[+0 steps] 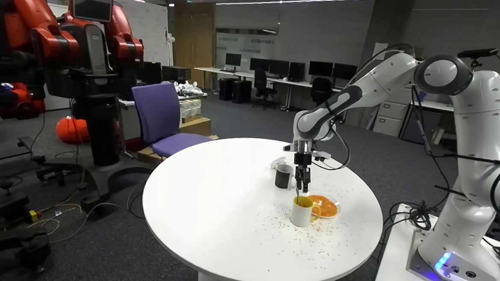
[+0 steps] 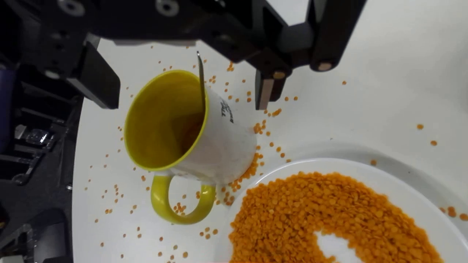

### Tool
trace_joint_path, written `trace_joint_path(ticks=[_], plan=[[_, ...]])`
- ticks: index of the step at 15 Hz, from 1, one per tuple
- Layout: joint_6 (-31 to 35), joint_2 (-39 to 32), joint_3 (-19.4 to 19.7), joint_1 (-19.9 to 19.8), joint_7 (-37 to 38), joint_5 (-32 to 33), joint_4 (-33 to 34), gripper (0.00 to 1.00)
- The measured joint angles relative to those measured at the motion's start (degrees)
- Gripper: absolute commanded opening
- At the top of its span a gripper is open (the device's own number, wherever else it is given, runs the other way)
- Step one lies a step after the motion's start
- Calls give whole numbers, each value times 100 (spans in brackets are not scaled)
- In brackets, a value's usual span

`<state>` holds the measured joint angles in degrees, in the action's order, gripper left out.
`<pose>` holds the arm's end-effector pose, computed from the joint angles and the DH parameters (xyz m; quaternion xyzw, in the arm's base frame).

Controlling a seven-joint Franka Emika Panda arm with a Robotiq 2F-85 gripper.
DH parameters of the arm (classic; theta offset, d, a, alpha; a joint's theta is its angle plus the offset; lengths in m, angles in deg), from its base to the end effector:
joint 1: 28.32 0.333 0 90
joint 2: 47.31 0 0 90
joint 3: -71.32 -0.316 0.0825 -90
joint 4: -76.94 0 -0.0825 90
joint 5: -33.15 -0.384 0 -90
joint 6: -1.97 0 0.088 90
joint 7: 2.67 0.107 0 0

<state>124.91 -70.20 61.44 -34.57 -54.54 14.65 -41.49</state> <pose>0.5536 0.0486 0.2200 -0.9086 -0.3552 0.0812 0.2040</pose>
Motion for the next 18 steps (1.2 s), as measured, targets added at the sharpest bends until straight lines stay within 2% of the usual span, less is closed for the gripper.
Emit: trace_joint_path(ticks=[9, 13, 15, 16, 18], plan=[[-151, -30, 4, 141, 0, 246, 154, 100], [-151, -112, 4, 251, -15, 437, 274, 91], [-151, -181, 4, 268, -51, 592, 325, 81], [-151, -223, 4, 268, -95, 657, 347, 81], [-151, -301, 5, 267, -188, 748, 396, 68]])
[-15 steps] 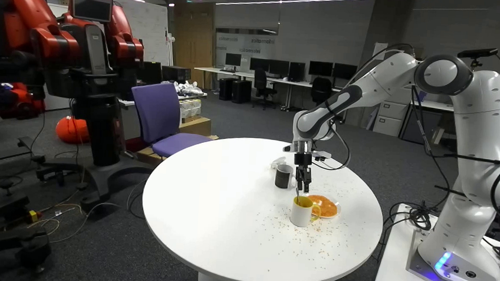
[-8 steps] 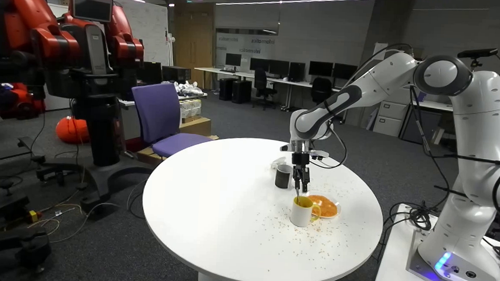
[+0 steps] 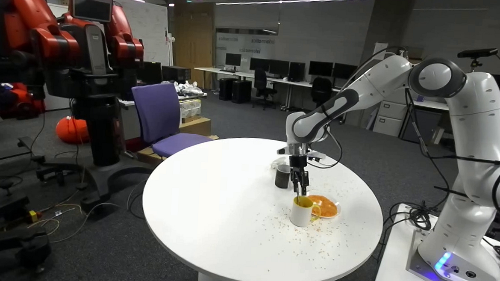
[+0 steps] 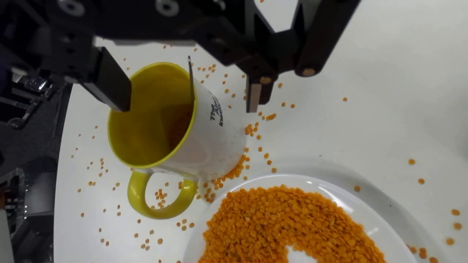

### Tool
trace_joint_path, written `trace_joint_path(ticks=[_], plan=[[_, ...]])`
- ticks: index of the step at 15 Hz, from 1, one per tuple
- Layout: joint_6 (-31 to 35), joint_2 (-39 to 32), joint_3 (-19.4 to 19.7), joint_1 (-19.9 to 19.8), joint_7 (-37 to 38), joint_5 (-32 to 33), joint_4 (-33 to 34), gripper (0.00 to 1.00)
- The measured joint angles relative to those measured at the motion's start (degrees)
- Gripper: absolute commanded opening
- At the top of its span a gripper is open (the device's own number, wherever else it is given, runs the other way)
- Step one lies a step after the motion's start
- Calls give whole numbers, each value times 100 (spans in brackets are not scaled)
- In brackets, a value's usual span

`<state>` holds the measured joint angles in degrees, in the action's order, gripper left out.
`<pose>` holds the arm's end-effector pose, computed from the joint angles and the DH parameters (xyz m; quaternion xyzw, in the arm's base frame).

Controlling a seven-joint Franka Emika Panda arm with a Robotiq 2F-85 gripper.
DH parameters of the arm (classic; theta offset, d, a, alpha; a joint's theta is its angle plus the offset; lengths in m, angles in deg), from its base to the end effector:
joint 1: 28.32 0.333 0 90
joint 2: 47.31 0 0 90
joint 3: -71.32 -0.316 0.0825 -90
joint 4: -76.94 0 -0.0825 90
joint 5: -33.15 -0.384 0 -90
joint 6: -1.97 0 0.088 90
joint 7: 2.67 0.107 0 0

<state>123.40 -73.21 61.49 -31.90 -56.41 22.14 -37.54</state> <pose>0.5665 0.0701 0.2131 -0.8798 -0.4329 0.1040 0.1667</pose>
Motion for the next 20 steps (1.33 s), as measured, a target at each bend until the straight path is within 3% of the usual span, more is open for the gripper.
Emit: trace_joint_path(ticks=[3, 8, 12, 17, 20], plan=[[0, -105, 0, 0, -104, 79, 79, 55], [0, -221, -2, 7, -179, 160, 230, 49], [0, -230, -3, 69, -184, 193, 326, 37], [-1, -231, -13, 171, -185, 241, 412, 8], [-17, -231, -13, 206, -185, 320, 415, 17]])
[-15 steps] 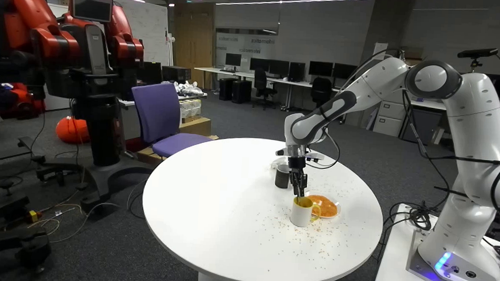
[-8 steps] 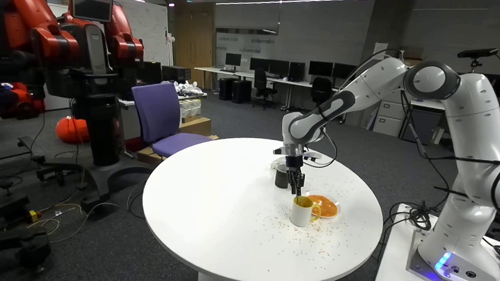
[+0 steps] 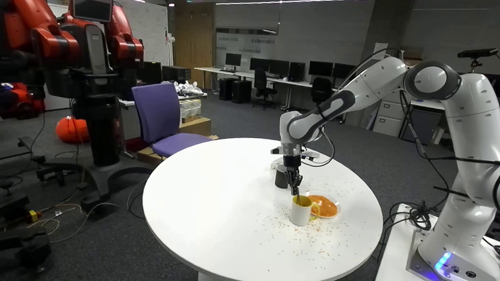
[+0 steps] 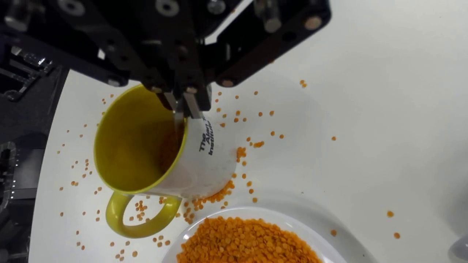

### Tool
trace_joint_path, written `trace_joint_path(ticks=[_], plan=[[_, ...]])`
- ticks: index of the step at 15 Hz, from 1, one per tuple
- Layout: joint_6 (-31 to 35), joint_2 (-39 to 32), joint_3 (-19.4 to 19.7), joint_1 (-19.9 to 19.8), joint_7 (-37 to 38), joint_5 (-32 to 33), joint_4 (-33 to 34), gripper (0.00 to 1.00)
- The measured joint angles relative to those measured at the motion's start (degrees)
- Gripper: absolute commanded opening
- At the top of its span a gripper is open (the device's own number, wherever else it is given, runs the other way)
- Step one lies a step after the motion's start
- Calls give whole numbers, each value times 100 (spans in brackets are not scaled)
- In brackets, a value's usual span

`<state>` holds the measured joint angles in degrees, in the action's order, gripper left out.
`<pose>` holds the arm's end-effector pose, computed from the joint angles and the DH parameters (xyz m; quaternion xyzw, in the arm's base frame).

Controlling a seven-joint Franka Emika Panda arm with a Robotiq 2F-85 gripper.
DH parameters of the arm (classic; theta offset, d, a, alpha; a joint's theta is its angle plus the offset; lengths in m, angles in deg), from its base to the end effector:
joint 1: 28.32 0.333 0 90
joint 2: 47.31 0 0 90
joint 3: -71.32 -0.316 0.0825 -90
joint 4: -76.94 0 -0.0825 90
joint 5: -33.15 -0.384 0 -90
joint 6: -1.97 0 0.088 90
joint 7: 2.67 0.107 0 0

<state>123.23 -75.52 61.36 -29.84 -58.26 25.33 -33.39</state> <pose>0.5847 0.0906 0.2159 -0.8590 -0.4811 0.0975 0.1454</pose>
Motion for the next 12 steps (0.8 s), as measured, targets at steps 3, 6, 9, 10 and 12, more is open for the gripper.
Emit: trace_joint_path(ticks=[3, 6, 9, 10, 12], plan=[[0, 0, 0, 0, 0, 71, 0, 51], [0, 0, 0, -1, 0, 78, 0, 72], [0, 0, 0, -1, 0, 78, 0, 77], [0, 0, 0, -1, 0, 78, 0, 77], [-1, 4, 0, -1, 1, 78, -4, 72]])
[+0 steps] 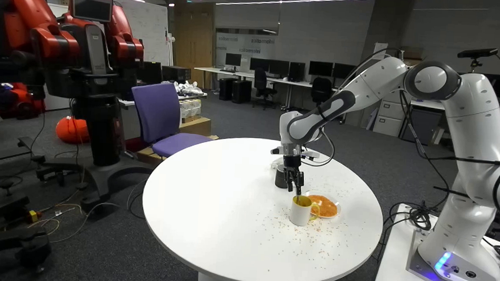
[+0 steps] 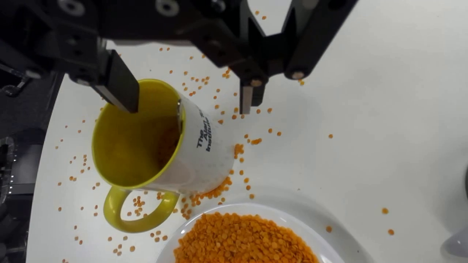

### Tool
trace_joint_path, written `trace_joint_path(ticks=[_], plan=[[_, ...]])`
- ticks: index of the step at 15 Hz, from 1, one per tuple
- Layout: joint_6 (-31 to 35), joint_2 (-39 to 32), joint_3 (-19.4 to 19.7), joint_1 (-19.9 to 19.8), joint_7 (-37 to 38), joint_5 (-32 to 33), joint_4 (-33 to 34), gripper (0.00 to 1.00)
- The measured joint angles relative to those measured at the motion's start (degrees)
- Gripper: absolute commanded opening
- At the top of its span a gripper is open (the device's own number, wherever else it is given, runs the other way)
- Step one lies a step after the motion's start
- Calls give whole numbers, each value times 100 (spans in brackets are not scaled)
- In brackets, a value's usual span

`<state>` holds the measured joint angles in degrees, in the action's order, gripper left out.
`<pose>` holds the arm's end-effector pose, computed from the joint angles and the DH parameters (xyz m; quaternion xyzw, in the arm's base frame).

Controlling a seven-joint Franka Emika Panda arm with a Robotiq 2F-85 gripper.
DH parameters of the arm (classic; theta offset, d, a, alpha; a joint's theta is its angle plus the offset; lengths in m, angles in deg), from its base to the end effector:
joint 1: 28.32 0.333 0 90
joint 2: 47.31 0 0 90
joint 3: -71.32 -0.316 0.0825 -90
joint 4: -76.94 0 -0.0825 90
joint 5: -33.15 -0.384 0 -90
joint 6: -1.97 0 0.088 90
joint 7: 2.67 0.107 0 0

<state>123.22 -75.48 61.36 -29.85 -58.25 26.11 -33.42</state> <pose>0.5846 0.0899 0.2160 -0.8574 -0.4850 0.0995 0.1406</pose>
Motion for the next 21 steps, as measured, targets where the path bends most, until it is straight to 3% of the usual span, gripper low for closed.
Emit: trace_joint_path(ticks=[3, 12, 21], plan=[[0, 20, 5, -1, 19, 0, -27, 64], [0, 199, 53, -5, 353, -2, -206, 71], [21, 689, 142, -9, 988, -10, -733, 64]])
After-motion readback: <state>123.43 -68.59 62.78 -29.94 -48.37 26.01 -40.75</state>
